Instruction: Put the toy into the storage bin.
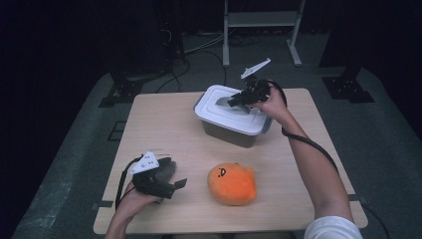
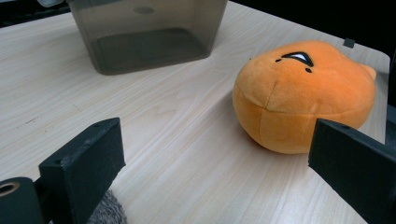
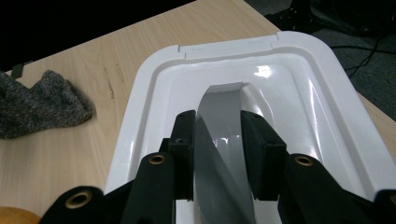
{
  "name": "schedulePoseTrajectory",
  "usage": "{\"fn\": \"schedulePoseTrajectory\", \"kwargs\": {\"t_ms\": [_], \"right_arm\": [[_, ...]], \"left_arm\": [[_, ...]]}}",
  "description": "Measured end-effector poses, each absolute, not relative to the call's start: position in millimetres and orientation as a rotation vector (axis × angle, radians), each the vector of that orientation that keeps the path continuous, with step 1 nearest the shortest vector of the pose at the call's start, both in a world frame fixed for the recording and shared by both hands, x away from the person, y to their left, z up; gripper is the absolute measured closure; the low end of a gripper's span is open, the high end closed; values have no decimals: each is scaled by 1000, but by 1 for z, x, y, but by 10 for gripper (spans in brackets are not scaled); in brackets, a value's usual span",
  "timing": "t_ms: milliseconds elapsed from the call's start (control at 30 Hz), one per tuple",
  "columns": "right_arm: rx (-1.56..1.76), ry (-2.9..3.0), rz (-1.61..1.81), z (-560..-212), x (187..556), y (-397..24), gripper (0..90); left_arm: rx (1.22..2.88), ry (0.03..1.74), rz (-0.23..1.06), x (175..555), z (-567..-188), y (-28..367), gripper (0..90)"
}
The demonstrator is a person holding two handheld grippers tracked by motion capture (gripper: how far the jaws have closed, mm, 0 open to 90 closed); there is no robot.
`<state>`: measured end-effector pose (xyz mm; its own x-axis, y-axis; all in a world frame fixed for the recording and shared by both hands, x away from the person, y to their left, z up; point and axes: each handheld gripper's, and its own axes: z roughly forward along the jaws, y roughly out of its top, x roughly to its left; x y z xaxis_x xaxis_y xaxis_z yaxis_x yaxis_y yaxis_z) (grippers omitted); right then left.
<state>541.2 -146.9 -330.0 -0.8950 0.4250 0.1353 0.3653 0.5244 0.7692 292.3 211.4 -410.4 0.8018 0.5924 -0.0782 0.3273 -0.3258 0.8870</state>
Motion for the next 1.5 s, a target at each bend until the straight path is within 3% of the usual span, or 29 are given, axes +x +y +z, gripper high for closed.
{"fn": "schedulePoseTrajectory", "kwargs": {"t_ms": [1500], "right_arm": [[450, 2812, 1383, -332, 487, -109, 659]], "left_arm": [[1931, 695, 324, 290, -409, 213, 29]]}}
